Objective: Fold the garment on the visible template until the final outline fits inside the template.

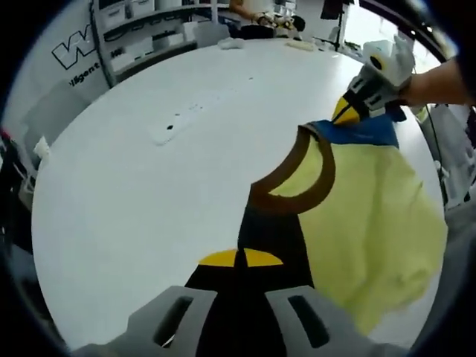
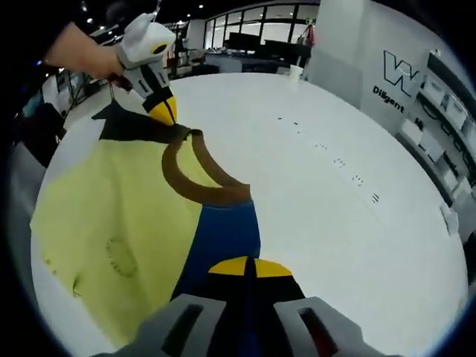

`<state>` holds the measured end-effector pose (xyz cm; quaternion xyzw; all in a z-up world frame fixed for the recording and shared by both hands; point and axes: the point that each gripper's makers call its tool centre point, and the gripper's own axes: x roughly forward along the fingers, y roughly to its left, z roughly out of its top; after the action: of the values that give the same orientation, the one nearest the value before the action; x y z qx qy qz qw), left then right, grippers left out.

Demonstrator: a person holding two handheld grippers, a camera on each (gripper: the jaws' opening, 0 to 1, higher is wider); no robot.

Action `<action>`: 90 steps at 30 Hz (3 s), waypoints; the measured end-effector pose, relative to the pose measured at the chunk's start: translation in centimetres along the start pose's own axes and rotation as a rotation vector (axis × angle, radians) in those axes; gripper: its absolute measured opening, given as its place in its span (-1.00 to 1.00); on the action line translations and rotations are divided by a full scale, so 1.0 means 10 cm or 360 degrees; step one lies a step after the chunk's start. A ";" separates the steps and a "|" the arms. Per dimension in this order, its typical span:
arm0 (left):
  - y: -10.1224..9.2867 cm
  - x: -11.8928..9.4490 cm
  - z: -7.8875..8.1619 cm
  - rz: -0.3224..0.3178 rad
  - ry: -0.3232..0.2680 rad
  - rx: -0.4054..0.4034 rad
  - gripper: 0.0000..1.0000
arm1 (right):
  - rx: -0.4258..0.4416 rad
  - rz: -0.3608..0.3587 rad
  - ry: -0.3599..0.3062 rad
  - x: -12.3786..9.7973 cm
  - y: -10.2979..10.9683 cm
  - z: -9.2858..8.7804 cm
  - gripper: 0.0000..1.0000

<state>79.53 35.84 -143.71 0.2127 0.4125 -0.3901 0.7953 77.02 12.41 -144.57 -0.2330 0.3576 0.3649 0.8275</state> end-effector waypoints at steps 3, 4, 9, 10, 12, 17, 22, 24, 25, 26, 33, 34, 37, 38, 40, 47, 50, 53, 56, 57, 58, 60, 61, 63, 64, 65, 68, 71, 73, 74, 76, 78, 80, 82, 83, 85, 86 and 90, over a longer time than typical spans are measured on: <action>0.09 0.02 0.07 0.0023 -0.0013 0.0001 -0.94 | 0.0005 -0.0037 -0.0032 0.03 -0.08 0.06 -1.00; 0.10 0.03 0.07 0.0025 -0.0014 0.0002 -0.94 | 0.0004 -0.0041 -0.0036 0.03 -0.09 0.07 -1.00; 0.31 0.07 0.24 0.0111 -0.0060 0.0004 -0.94 | 0.0044 -0.0144 -0.0098 0.08 -0.34 0.25 -1.00; 0.32 0.07 0.25 0.0115 -0.0063 0.0001 -0.94 | 0.0036 -0.0168 -0.0099 0.09 -0.38 0.27 -1.00; 0.38 0.09 0.33 0.0142 -0.0076 -0.0004 -0.94 | 0.0043 -0.0184 -0.0109 0.11 -0.44 0.32 -1.00; 0.53 0.13 0.47 0.0199 -0.0099 0.0009 -0.93 | 0.0051 -0.0252 -0.0119 0.16 -0.62 0.39 -1.00; 0.61 0.18 0.55 0.0214 -0.0110 -0.0007 -0.91 | 0.0096 -0.0266 -0.0107 0.23 -0.70 0.39 -1.00; 0.63 0.16 0.55 0.0226 -0.0120 -0.0012 -0.77 | 0.0119 -0.0253 -0.0106 0.23 -0.69 0.39 -1.00; 0.66 0.14 0.54 0.0243 -0.0126 -0.0051 -0.68 | 0.0115 -0.0266 -0.0106 0.22 -0.70 0.39 -1.00; 0.65 0.12 0.54 0.0238 -0.0136 -0.0088 -0.59 | 0.0131 -0.0264 -0.0123 0.20 -0.69 0.40 -1.00; 0.32 -0.17 0.43 0.0157 -0.0279 -0.0116 -0.59 | 0.0065 -0.0225 -0.0245 -0.10 -0.41 0.45 -0.93; 0.22 -0.24 0.37 0.0145 -0.0298 -0.0096 -0.59 | 0.0042 -0.0197 -0.0256 -0.18 -0.28 0.45 -0.92; 0.05 -0.36 0.24 0.0111 -0.0344 -0.0105 -0.60 | 0.0015 -0.0109 -0.0317 -0.32 0.05 0.42 -0.91; -0.07 -0.44 0.17 0.0096 -0.0362 -0.0118 -0.59 | 0.0005 -0.0088 -0.0320 -0.36 0.15 0.40 -0.91; -0.24 -0.54 0.07 0.0066 -0.0379 -0.0124 -0.60 | -0.0004 -0.0030 -0.0342 -0.44 0.41 0.34 -0.91; -0.84 -0.72 -0.35 -0.0040 -0.0374 -0.0081 -0.58 | 0.0002 0.0124 -0.0364 -0.61 1.15 0.12 -0.90; -1.10 -0.75 -0.46 -0.0094 -0.0372 -0.0025 -0.54 | 0.0008 0.0178 -0.0364 -0.64 1.39 0.04 -0.85; -1.31 -0.73 -0.55 -0.0144 -0.0358 0.0004 -0.50 | -0.0048 0.0217 -0.0345 -0.64 1.59 -0.04 -0.84; -1.48 -0.69 -0.60 -0.0176 -0.0344 0.0054 -0.46 | -0.0079 0.0263 -0.0351 -0.66 1.77 -0.09 -0.81; -1.57 -0.67 -0.62 -0.0202 -0.0336 0.0089 -0.45 | -0.0081 0.0273 -0.0351 -0.66 1.82 -0.10 -0.81; -1.61 -0.66 -0.64 -0.0206 -0.0326 0.0120 -0.44 | -0.0108 0.0289 -0.0347 -0.65 1.88 -0.13 -0.80; -1.70 -0.63 -0.65 -0.0228 -0.0323 0.0133 -0.43 | -0.0099 0.0307 -0.0352 -0.67 1.96 -0.14 -0.78; -1.73 -0.62 -0.65 -0.0233 -0.0321 0.0137 -0.42 | -0.0114 0.0314 -0.0352 -0.67 2.00 -0.15 -0.77; -1.81 -0.59 -0.67 -0.0249 -0.0311 0.0172 -0.40 | -0.0114 0.0322 -0.0354 -0.66 2.03 -0.17 -0.75; -1.84 -0.57 -0.68 -0.0253 -0.0301 0.0188 -0.40 | -0.0116 0.0319 -0.0352 -0.66 2.06 -0.18 -0.75; -1.86 -0.56 -0.69 -0.0259 -0.0302 0.0194 -0.40 | -0.0127 0.0319 -0.0352 -0.66 2.08 -0.19 -0.74; -1.89 -0.54 -0.71 -0.0259 -0.0298 0.0225 -0.36 | -0.0152 0.0332 -0.0353 -0.66 2.14 -0.19 -0.69; -1.91 -0.52 -0.71 -0.0247 -0.0292 0.0258 -0.30 | -0.0153 0.0337 -0.0351 -0.64 2.16 -0.20 -0.65; -1.93 -0.50 -0.72 -0.0247 -0.0283 0.0280 -0.28 | -0.0165 0.0330 -0.0342 -0.61 2.18 -0.19 -0.65; -1.92 -0.49 -0.73 -0.0232 -0.0273 0.0310 -0.28 | -0.0172 0.0325 -0.0339 -0.60 2.18 -0.19 -0.64; -1.93 -0.47 -0.73 -0.0218 -0.0267 0.0365 -0.28 | -0.0176 0.0320 -0.0328 -0.57 2.18 -0.20 -0.65; -1.91 -0.47 -0.69 -0.0199 -0.0285 0.0383 -0.26 | -0.0174 0.0312 -0.0323 -0.55 2.17 -0.21 -0.65; -1.90 -0.46 -0.67 -0.0186 -0.0285 0.0387 -0.26 | -0.0170 0.0315 -0.0315 -0.54 2.17 -0.21 -0.69; -1.90 -0.46 -0.67 -0.0183 -0.0285 0.0395 -0.28 | -0.0162 0.0313 -0.0318 -0.52 2.15 -0.20 -0.74; -1.90 -0.46 -0.67 -0.0185 -0.0285 0.0401 -0.30 | -0.0168 0.0306 -0.0313 -0.52 2.14 -0.20 -0.80; -1.89 -0.46 -0.66 -0.0175 -0.0282 0.0421 -0.39 | -0.0179 0.0306 -0.0313 -0.53 2.13 -0.19 -0.89; -1.88 -0.48 -0.65 -0.0179 -0.0289 0.0421 -0.47 | -0.0181 0.0303 -0.0313 -0.53 2.13 -0.18 -0.97; -1.86 -0.50 -0.62 -0.0175 -0.0297 0.0452 -0.92 | -0.0198 0.0295 -0.0336 -0.58 2.11 -0.12 -1.00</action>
<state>59.91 30.94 -143.40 0.2630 0.2886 -0.5054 0.7695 57.49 22.25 -143.56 -0.2101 0.2652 0.4837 0.8072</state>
